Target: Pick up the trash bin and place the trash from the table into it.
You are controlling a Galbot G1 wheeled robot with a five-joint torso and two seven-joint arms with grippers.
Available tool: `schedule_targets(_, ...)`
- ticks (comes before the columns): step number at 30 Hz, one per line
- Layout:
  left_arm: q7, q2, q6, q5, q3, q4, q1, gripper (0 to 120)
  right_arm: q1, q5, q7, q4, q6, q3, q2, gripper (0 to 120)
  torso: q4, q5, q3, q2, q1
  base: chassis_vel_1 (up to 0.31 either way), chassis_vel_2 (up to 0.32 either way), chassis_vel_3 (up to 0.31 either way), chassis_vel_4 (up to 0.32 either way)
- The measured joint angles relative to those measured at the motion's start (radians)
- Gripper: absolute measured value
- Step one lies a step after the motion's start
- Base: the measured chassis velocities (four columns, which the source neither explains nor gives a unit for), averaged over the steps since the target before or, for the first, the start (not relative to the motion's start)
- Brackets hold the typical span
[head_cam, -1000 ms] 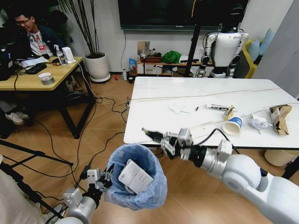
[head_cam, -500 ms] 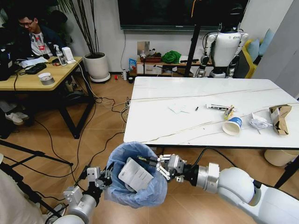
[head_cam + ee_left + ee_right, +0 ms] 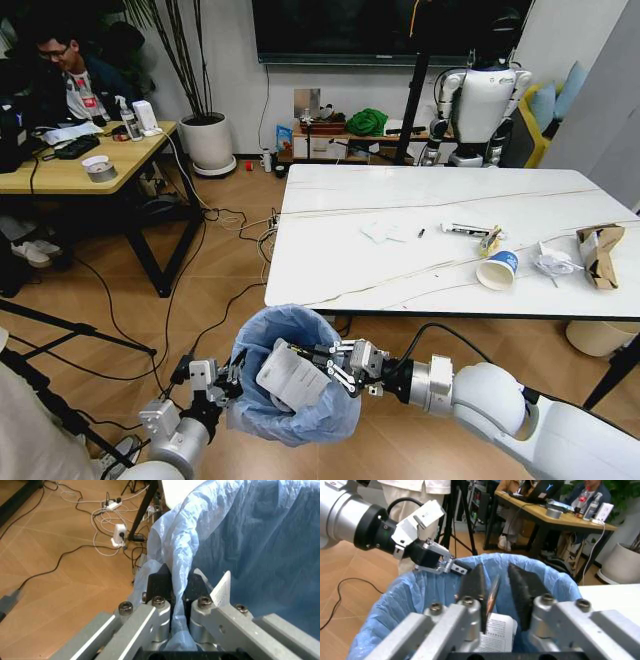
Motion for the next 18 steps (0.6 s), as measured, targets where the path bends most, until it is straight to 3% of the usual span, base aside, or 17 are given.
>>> schedule_targets(6,0.001,0.007,0.000,-0.002,0.001,0.002,0.000,0,-0.017,0.028,0.022,-0.009,0.001,0.028,0.005,48,0.0000,0.0000,0.000,0.000,0.000,0.000,0.000,0.000,0.000)
schedule_targets(8,0.001,0.007,0.000,-0.002,0.001,0.002,0.000,0,-0.020,0.035,0.026,-0.009,0.001,0.034,0.008,50,-0.0001,0.0000,0.000,0.000,0.000,0.000,0.000,0.000,0.000)
schedule_targets(18,0.002,0.059,-0.001,-0.027,0.034,0.019,-0.029,0,-0.030,0.218,0.145,-0.030,0.000,0.232,0.064,90,0.0000,0.0000,0.000,0.000,0.000,0.000,0.000,0.000,0.000)
